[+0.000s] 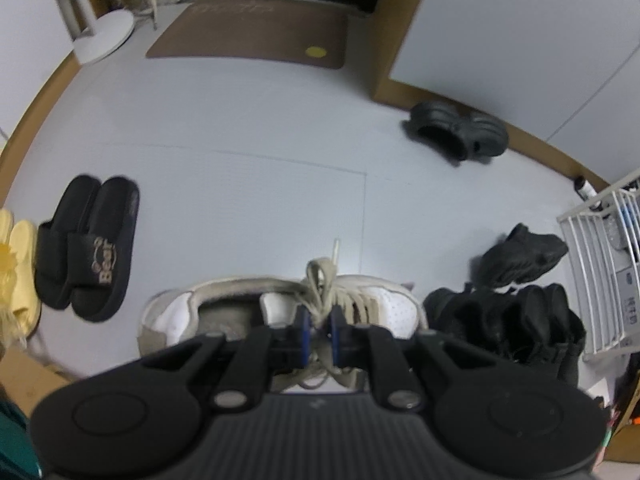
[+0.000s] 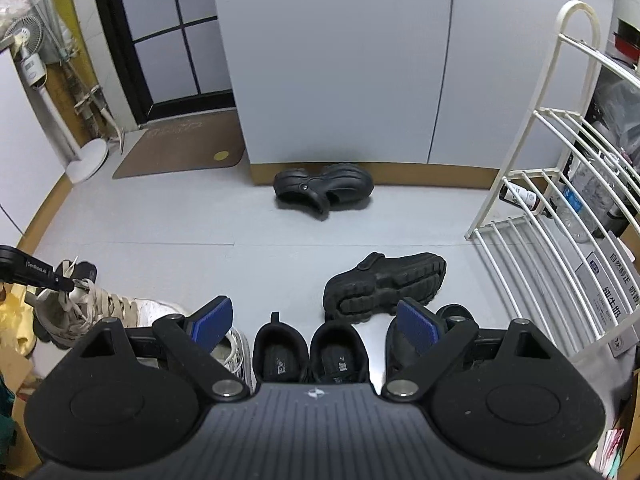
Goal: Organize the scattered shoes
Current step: 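Lower the sneaker beside the beige ERKE sneaker and open the left gripper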
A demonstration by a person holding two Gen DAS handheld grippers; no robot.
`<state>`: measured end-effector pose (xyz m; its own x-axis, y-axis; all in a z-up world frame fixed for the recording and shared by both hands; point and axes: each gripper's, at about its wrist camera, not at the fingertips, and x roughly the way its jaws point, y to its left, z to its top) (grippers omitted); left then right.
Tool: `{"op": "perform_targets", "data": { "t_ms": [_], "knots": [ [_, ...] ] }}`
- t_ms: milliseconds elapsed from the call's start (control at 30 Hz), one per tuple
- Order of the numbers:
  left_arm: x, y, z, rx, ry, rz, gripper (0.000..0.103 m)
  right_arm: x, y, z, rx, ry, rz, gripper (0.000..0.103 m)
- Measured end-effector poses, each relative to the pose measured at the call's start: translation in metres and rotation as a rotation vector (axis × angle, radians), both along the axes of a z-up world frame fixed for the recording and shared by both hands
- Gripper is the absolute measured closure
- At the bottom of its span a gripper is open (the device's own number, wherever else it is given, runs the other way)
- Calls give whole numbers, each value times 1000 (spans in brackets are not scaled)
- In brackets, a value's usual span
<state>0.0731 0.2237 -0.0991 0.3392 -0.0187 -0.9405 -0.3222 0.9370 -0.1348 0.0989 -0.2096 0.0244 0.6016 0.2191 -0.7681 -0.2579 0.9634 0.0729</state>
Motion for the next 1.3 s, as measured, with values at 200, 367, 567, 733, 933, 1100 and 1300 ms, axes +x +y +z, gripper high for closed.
{"op": "perform_targets", "data": {
  "t_ms": [200,367,567,733,933,1100,1300],
  "knots": [
    [-16,17,-24,-20,25,25,93,-8,14,0,-6,7,43,11],
    [-23,31,-44,-29,53,41,93,-13,27,-3,-13,14,85,11],
    [-27,33,-70,-36,90,44,93,-13,38,-5,-27,21,105,11],
    [-28,30,-93,-35,125,40,93,-19,45,-3,-33,21,133,11],
    [-27,28,-111,-24,197,50,95,-23,45,-3,-43,20,152,11],
    [-27,31,-106,4,225,73,90,-21,38,-4,-46,25,136,11],
    [-27,30,-73,38,172,79,79,-25,39,-4,-39,20,157,11]
  ]
}}
